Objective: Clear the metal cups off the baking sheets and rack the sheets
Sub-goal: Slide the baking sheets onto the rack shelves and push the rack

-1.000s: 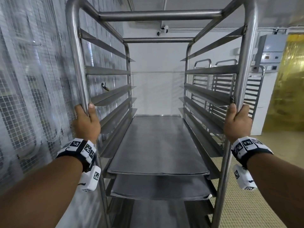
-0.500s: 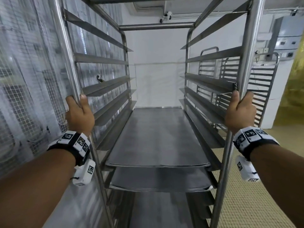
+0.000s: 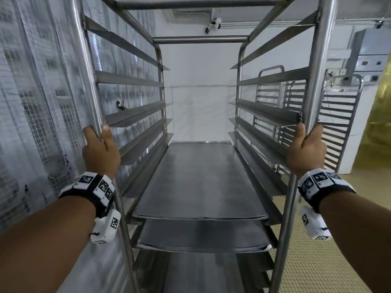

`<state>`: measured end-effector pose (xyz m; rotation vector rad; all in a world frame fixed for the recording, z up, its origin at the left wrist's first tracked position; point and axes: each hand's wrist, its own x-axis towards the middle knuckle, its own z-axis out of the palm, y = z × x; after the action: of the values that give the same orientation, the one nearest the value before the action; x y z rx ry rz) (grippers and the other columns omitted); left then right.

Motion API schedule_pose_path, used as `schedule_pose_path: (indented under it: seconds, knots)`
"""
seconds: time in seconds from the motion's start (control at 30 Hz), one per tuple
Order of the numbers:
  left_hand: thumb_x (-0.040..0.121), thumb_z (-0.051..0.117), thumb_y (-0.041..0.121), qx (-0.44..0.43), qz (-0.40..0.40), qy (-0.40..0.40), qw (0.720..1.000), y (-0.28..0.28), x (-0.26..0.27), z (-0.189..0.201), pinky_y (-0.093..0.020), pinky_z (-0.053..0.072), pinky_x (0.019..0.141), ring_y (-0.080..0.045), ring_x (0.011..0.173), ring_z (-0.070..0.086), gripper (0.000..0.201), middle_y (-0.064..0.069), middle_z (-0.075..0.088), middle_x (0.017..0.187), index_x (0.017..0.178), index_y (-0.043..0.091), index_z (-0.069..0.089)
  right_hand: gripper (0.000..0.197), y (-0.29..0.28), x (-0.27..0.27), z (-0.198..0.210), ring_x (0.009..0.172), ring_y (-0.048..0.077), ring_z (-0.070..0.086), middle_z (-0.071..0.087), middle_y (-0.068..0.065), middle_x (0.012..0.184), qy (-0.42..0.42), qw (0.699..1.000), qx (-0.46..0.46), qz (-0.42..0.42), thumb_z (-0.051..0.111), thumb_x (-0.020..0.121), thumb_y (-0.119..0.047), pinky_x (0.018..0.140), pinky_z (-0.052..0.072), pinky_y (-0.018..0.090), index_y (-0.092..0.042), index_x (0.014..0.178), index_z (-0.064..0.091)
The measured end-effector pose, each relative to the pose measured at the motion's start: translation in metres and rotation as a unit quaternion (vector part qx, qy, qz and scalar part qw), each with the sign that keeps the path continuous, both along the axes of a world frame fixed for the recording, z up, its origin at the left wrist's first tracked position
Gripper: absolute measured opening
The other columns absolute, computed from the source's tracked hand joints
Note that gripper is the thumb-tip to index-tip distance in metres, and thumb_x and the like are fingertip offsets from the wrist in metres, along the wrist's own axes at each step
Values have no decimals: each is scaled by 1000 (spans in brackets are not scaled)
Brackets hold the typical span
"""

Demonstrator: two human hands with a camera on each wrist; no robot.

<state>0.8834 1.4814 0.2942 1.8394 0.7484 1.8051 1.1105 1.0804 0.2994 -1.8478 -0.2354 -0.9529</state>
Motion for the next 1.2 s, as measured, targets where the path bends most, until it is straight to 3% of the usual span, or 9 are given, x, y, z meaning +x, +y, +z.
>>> schedule_pose_path:
  seconds: [0.1,0.23,0.43,0.6,0.8,1.07,1.2]
  knots:
    - [108,30,51,3,-8,16,1000,14,17,1,-41,40,58,-33,63,54,55,-13,56,75,127,1,41,76,15,19,-2,72,46,60,59,28,81,-1,1000,2,-17,12,87,-80,67,52,56,-13,114,35]
    - [109,33,45,-6,-6,22,1000,30,39,4,-41,35,63,-31,67,49,52,-11,54,79,132,-1,42,73,36,41,0,77,47,61,61,32,87,13,1000,7,-23,18,93,-74,72,52,58,-11,126,35]
    - [109,34,43,-8,-18,7,1000,66,75,6,-28,26,49,-24,56,45,49,-5,51,68,124,-2,44,45,69,71,3,59,28,44,47,13,68,0,1000,25,6,34,104,-46,59,33,37,-2,111,39]
    - [108,31,49,-16,-5,20,1000,99,108,5,-41,39,59,-42,69,60,54,-23,62,81,127,0,41,43,95,101,1,49,17,33,36,0,60,-13,999,27,23,36,106,-40,52,23,32,3,110,41]
    - [110,31,45,-18,-10,25,999,127,149,6,-38,30,58,-28,63,45,53,-14,54,76,133,-2,41,47,127,145,-2,59,29,43,36,3,59,-8,1000,23,10,35,105,-45,60,33,37,2,112,40]
    - [109,33,46,-16,-17,14,1000,169,214,2,-40,36,57,-33,59,50,52,-17,53,71,127,-2,41,45,167,208,0,61,30,46,39,3,60,4,1000,18,23,35,105,-44,60,35,38,0,111,39]
    - [110,35,40,-22,-15,14,1000,187,242,5,-39,33,58,-34,61,51,49,-17,53,73,127,-4,43,45,193,246,-2,65,44,58,51,18,67,-17,999,22,28,35,104,-47,59,41,42,-2,109,38]
